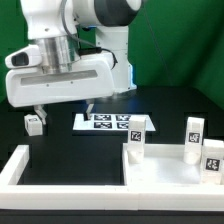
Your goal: Assemble square table
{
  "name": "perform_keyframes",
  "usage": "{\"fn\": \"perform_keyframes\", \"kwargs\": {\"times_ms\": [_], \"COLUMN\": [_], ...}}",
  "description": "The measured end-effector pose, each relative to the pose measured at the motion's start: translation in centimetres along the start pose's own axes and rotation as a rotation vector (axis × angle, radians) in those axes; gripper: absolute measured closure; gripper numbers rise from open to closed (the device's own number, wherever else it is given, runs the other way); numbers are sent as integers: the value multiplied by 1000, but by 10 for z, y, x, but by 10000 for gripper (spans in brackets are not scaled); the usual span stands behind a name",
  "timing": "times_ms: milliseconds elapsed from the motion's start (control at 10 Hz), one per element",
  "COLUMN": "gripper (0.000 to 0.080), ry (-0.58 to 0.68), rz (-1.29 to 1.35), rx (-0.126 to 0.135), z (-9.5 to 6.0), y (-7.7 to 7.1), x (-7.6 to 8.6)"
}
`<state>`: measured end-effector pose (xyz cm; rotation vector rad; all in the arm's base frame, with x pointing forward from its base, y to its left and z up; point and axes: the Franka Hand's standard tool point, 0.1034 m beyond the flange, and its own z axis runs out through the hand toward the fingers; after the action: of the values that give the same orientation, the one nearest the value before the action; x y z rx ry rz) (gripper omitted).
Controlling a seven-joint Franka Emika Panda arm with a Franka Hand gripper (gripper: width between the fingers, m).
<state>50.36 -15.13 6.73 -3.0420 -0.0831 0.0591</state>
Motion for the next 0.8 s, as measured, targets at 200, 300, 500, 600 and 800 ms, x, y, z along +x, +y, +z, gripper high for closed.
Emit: {"fn": "perform_keyframes", "kwargs": {"times_ms": [200, 300, 500, 600, 800], "gripper": [151, 151, 151, 151, 151], "ry": [-19, -17, -112, -234, -359], "rz": [-24, -24, -33, -79, -144], "rx": [6, 4, 32, 31, -18], "z": [1, 1, 5, 8, 7], "y": [2, 2, -1, 12, 41], "x": [-3, -3, -11, -25, -36]}}
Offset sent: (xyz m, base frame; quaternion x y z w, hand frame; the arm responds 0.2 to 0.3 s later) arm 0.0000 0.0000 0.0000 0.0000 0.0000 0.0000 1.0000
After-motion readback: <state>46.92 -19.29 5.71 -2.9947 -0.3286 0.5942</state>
